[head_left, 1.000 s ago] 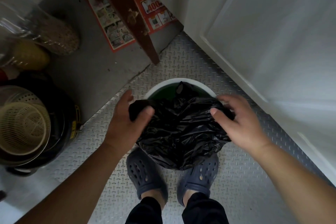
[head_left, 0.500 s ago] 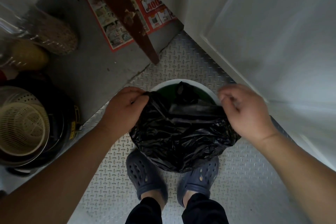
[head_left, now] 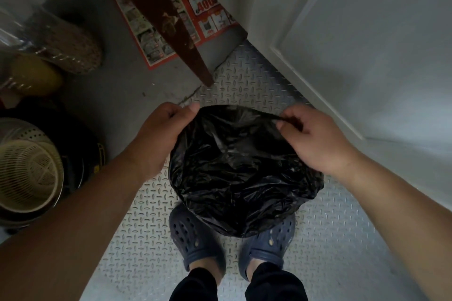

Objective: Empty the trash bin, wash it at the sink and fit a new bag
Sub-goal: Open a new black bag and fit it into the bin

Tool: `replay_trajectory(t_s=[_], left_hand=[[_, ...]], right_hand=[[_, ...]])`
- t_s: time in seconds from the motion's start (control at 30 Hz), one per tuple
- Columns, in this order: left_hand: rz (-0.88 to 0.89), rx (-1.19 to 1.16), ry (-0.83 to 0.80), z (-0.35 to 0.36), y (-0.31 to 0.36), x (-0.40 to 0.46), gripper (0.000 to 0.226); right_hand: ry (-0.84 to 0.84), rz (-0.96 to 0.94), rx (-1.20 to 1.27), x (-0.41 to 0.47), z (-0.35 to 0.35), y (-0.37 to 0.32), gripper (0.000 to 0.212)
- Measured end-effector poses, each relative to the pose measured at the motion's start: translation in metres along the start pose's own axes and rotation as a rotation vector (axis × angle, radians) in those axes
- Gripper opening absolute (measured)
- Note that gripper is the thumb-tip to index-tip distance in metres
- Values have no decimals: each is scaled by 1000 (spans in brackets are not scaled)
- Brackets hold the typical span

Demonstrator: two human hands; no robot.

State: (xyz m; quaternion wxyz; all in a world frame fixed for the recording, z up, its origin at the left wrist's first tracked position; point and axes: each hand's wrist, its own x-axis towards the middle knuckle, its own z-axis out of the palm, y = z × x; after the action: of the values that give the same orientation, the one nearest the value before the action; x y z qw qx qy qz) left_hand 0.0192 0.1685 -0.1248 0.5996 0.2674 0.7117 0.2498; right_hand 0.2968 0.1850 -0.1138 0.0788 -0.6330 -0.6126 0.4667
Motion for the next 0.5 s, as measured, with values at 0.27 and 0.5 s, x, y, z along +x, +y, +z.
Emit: replay_trajectory(t_s=[0.27,0.5], left_hand=[[85,311,-28,-1,-7,27,19],[97,239,-217,0,-13,30,16]], right_hand=[[103,174,202,51,4,15,16],[46,344,331,60,21,33,24]])
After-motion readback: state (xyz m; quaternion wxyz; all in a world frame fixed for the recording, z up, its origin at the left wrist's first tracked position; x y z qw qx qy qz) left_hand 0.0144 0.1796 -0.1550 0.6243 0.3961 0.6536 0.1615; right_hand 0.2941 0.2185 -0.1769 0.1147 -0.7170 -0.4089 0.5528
